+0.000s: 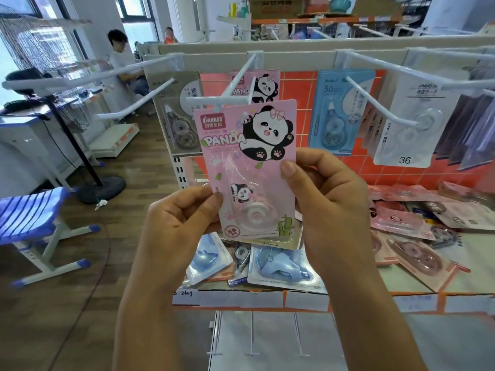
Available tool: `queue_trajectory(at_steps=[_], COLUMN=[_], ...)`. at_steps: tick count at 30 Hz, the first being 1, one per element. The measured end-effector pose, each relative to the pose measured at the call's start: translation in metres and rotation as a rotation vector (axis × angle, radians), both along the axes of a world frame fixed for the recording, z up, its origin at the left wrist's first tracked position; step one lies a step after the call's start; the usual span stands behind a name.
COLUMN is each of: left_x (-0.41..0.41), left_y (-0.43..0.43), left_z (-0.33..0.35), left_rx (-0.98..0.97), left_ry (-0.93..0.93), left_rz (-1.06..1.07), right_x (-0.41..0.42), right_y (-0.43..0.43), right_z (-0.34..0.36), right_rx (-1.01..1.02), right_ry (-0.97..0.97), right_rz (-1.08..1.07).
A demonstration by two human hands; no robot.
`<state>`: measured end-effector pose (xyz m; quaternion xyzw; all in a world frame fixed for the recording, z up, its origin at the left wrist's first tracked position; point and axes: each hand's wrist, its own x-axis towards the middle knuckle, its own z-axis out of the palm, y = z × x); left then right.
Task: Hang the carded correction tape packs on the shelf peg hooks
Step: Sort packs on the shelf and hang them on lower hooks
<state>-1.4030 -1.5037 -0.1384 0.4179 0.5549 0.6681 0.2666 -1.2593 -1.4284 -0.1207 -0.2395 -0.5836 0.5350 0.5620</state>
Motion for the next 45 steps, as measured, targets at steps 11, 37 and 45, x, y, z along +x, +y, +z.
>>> queue_trajectory(at_steps=[11, 37, 45], left_x=[-0.007, -0.054, -0.053], left_y=[-0.002, 0.172, 0.181], left_z=[-0.001, -0.021, -0.043], left_rx=[-0.098, -0.187, -0.252], left_ry=[0.033, -0.071, 0.039], left_rz=[-0.140, 0.094, 0.184], right_x=[-0.004, -0.076, -0.074], right_y=[0.004, 0.163, 0.169], right_z=[0.000, 0.011, -0.003], right_rx=[-0.004, 0.236, 0.233], right_ry=[-0.014, -0.623, -0.692], right_rz=[-0.001, -0.531, -0.473])
